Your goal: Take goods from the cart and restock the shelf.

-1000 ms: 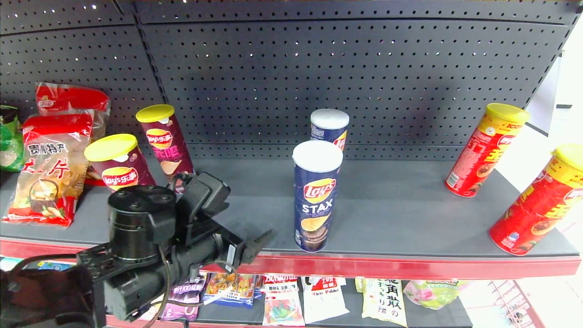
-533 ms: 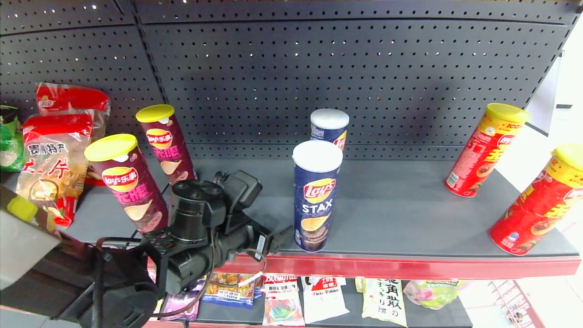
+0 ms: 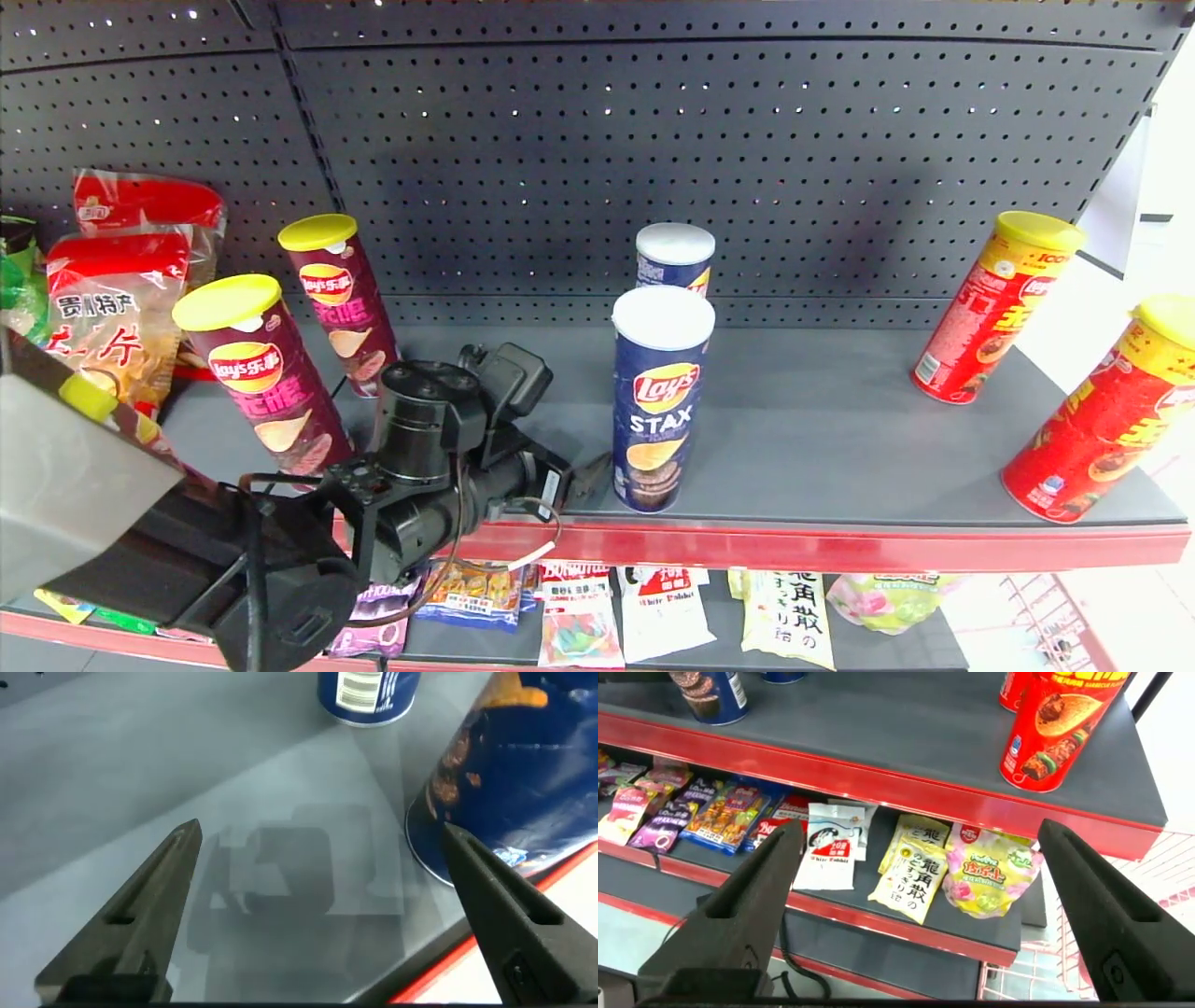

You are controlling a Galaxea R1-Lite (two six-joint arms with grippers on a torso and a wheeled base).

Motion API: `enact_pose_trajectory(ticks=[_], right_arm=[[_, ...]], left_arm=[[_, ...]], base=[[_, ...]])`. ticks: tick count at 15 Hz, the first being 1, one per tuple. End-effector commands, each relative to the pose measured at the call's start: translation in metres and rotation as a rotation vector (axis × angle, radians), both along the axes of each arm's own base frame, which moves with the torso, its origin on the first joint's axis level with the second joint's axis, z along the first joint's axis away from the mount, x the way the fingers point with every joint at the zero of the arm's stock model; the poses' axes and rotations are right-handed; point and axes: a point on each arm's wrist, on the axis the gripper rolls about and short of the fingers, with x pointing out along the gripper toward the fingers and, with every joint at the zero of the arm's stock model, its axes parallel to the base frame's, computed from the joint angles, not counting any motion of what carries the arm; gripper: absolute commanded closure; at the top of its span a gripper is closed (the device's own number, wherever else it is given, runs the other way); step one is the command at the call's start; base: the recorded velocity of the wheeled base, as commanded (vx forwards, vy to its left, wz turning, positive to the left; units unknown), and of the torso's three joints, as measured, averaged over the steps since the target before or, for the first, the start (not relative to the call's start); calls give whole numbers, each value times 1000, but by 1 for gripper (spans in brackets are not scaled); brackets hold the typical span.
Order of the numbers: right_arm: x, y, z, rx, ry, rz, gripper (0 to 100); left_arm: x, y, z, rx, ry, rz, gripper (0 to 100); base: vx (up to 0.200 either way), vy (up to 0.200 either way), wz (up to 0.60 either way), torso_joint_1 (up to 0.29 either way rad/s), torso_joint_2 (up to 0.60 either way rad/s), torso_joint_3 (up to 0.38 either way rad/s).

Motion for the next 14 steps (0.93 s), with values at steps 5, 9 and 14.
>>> enact_pose_trajectory(ticks=[5, 9, 14], right_arm=[[1, 0, 0, -1, 6, 3, 0], [1, 0, 0, -1, 5, 3, 0], [1, 0, 0, -1, 6, 3, 0]], left_arm=[[1, -1, 1, -4, -5, 2, 0], [1, -1, 2, -6, -7, 2, 0], [1, -1, 3, -16, -19, 2, 0]], base=[[0, 0, 0, 0, 0, 0], [0, 0, 0, 0, 0, 0], [0, 0, 0, 0, 0, 0]])
